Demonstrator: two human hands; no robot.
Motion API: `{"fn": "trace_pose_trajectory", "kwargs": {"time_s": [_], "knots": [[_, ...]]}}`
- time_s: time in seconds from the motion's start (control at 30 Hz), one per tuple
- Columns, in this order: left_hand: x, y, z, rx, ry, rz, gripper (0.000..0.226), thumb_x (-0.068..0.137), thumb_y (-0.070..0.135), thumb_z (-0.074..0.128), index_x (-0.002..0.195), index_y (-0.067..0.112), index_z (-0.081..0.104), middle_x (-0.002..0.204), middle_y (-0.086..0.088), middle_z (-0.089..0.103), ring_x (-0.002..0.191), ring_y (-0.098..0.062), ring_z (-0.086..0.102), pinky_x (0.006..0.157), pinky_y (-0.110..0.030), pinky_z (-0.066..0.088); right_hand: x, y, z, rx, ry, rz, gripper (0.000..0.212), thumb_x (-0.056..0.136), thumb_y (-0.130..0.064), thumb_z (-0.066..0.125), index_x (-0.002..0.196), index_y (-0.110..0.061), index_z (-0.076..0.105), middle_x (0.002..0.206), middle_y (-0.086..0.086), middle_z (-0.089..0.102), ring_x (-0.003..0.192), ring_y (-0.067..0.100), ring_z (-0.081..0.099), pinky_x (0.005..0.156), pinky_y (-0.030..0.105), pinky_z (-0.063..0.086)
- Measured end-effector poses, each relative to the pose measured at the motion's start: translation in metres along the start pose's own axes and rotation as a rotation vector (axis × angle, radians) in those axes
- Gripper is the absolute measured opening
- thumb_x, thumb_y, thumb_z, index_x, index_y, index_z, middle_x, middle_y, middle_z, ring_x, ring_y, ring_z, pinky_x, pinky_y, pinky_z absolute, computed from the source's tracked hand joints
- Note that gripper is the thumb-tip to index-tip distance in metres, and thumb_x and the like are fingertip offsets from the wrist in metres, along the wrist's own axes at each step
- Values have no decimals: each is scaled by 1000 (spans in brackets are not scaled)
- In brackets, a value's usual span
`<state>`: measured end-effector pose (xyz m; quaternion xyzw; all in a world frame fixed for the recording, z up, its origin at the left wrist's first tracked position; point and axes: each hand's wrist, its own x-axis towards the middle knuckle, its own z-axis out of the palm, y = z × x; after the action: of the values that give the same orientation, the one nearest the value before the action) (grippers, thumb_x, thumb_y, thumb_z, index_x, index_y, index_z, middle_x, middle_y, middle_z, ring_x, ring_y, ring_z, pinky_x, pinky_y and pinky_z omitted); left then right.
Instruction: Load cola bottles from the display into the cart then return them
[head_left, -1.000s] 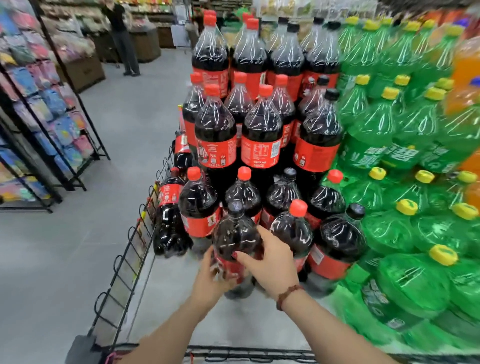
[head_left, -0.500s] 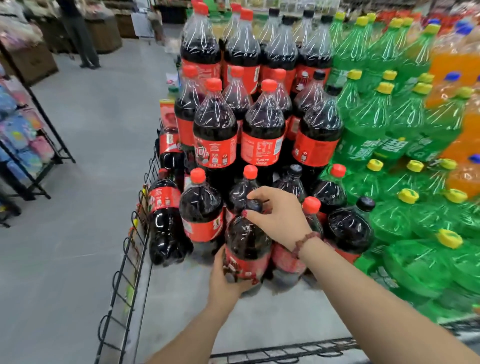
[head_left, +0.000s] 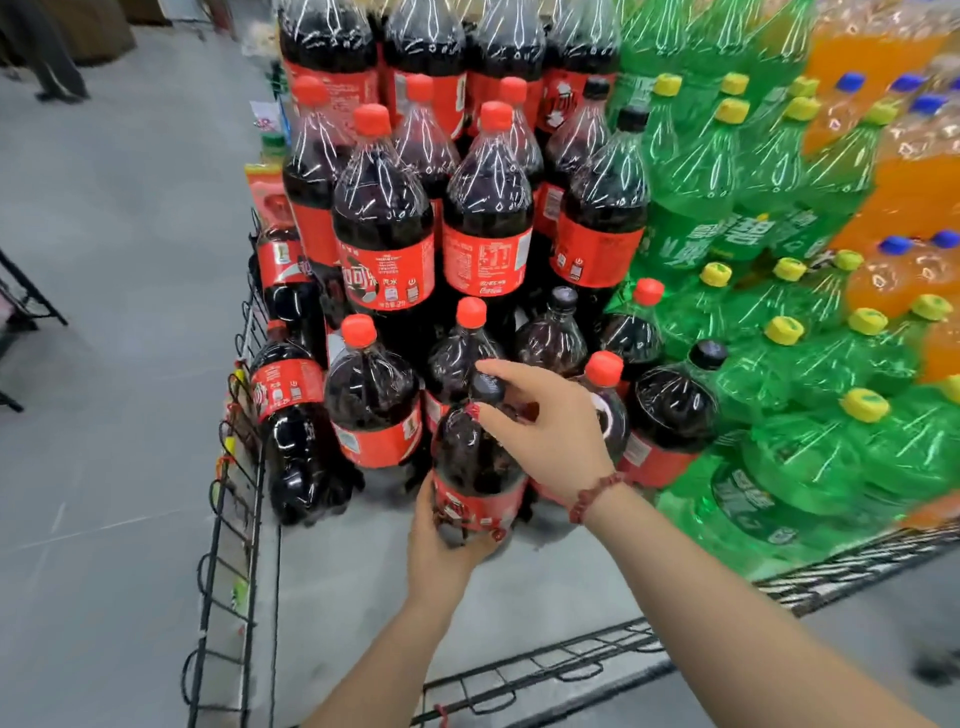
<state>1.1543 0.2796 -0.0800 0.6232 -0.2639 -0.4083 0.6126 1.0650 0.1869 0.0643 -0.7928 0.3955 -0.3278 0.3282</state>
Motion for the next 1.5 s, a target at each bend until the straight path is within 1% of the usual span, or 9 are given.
{"fn": "trace_pose_trajectory", "kwargs": {"time_s": [0.23,0.33,0.47,0.67,0.77,0.97,1.17,1.33,1.5], "knots": [[-34,15,-13,53,17,-68,50,74,-12,74,112,16,56,102,6,63,96,-9,58,78,-19,45,-60,44,-41,241,-46,159,49,73,-21,82,117,-29,62,113,-11,67,103,4,63,89,24,52],[-54,25,-10,88,-12,-2,47,77,-14,70,118,5,58,111,-8,64,101,-18,59,94,-30,43,-103,66,-65,219,35,196,52,71,-16,84,116,-31,61,110,-12,68,102,3,64,91,19,48],[-83,37,20,122,-118,88,48,68,-1,80,109,16,62,111,-1,67,103,-12,63,103,-41,44,-164,88,-104,224,181,269,55,68,-22,86,115,-35,59,111,-14,67,104,-4,61,90,11,44],[-160,40,127,174,-387,162,62,52,33,94,106,25,64,106,10,73,102,3,64,91,-9,47,-276,124,-183,233,440,331,52,61,-48,78,109,-38,61,114,-17,65,107,-3,60,91,16,46],[-210,30,189,180,-508,201,63,52,35,84,110,22,64,114,3,71,111,-6,63,98,-16,47,-338,137,-231,196,554,366,53,65,-39,78,114,-29,63,117,-14,65,109,-4,59,92,16,45],[-302,7,309,135,-754,228,55,63,2,87,109,20,64,117,3,68,110,-3,63,104,-23,44,-453,159,-312,208,823,469,47,66,-34,76,111,-28,63,113,-13,67,107,1,61,92,19,45],[-369,-2,413,122,-971,206,58,60,16,89,113,19,64,114,11,71,113,-5,62,100,-23,48,-532,182,-364,206,1088,581,43,70,-21,84,108,-25,64,110,-10,69,103,2,63,92,27,48],[-394,-22,483,164,-1090,162,56,62,22,79,116,16,65,119,2,69,115,-7,62,99,-25,47,-580,212,-402,194,1242,651,42,73,-13,81,110,-25,65,108,-10,70,103,2,64,89,18,48],[-396,-53,567,183,-1125,88,46,70,6,79,113,15,65,114,1,70,108,-5,65,96,-27,48,-610,259,-460,164,1349,710,39,74,-9,79,105,-28,65,105,-9,71,99,3,65,84,14,49]]}}
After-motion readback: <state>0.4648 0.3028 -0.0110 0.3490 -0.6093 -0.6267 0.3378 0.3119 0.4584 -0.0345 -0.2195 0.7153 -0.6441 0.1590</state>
